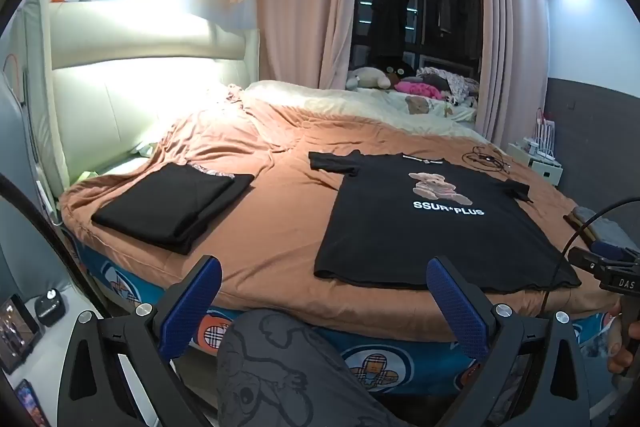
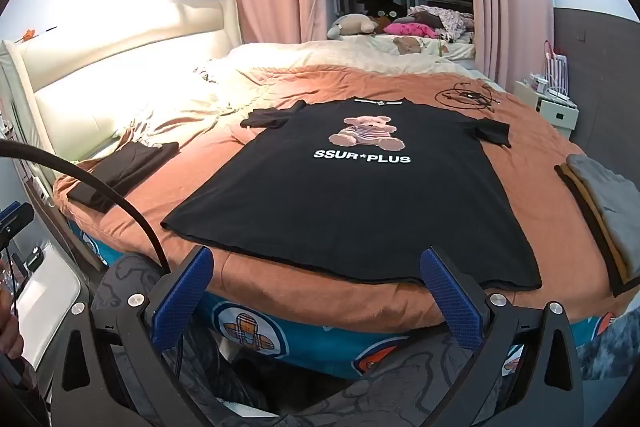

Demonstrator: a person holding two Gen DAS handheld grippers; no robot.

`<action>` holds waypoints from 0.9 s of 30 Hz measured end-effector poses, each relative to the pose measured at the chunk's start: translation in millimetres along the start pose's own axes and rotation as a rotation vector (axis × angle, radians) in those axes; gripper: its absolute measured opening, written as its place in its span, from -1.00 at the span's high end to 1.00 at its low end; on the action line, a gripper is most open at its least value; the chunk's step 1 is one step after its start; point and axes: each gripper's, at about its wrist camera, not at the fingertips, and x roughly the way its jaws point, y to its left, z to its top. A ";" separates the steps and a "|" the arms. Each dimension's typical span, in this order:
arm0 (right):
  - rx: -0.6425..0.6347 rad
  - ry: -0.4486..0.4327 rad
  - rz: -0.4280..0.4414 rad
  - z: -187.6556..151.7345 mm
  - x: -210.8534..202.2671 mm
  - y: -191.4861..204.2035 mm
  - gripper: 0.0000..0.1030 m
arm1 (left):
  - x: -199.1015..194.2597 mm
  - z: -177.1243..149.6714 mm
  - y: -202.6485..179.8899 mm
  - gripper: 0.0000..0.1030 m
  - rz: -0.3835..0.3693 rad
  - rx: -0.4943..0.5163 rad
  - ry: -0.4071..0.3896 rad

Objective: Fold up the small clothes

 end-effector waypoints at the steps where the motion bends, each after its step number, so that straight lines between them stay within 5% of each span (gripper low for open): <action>1: 0.001 0.001 0.000 0.2 0.7 -0.5 -1.00 | -0.1 0.0 0.0 -1.00 0.002 0.000 -0.002; 27: 0.020 0.008 0.005 -0.2 1.1 -2.7 -1.00 | -1.3 1.3 -4.3 -1.00 -0.001 0.009 -0.007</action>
